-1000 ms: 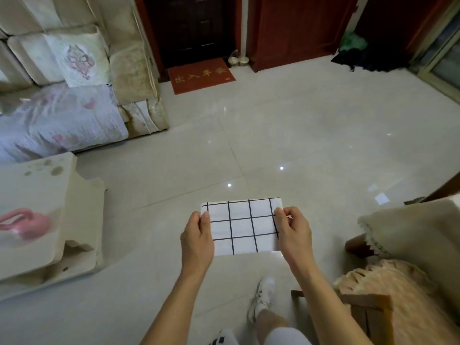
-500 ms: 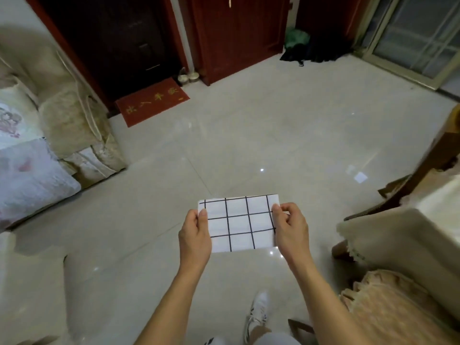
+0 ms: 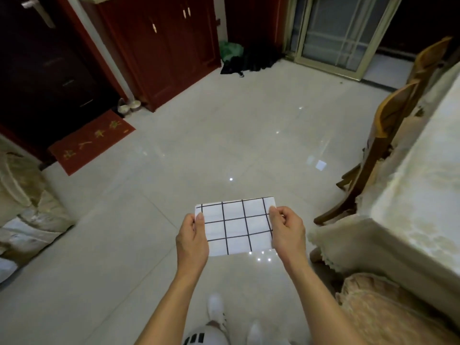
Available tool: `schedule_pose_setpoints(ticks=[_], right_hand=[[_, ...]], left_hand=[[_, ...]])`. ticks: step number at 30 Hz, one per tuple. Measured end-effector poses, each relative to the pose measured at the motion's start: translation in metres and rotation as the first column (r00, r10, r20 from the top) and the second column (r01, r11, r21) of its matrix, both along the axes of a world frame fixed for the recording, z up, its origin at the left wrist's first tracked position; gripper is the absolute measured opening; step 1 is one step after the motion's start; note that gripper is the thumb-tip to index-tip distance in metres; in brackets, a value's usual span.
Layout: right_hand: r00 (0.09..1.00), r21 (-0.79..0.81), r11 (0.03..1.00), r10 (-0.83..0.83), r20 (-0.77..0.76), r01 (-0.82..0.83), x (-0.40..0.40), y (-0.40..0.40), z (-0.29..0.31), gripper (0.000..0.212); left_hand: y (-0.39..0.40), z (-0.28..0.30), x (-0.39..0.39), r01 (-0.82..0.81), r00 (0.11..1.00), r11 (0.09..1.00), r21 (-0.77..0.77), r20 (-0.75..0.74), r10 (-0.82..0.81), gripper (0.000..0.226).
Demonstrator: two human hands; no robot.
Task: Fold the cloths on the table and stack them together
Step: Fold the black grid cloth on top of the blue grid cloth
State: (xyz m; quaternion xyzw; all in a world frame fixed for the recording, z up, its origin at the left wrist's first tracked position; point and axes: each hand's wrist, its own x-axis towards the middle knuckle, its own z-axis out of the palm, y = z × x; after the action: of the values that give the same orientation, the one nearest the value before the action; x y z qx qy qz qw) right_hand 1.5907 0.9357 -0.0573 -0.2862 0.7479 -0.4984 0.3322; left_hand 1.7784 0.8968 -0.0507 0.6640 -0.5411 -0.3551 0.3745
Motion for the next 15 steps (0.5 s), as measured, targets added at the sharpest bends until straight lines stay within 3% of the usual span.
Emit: schedule_pose_setpoints(ticks=[7, 15], right_hand=[[0.996, 0.016, 0.996, -0.087, -0.033, 0.088, -0.031, -0.041, -0.011, 0.032], [0.978, 0.054, 0.979, -0.192, -0.079, 0.196, -0.058, -0.145, -0.012, 0.033]], left_hand=[[-0.071, -0.013, -0.038, 0.157, 0.988, 0.988, 0.014, -0.013, -0.157, 0.037], [-0.198, -0.021, -0.076, 0.28, 0.958, 0.959, 0.046, -0.074, -0.276, 0.037]])
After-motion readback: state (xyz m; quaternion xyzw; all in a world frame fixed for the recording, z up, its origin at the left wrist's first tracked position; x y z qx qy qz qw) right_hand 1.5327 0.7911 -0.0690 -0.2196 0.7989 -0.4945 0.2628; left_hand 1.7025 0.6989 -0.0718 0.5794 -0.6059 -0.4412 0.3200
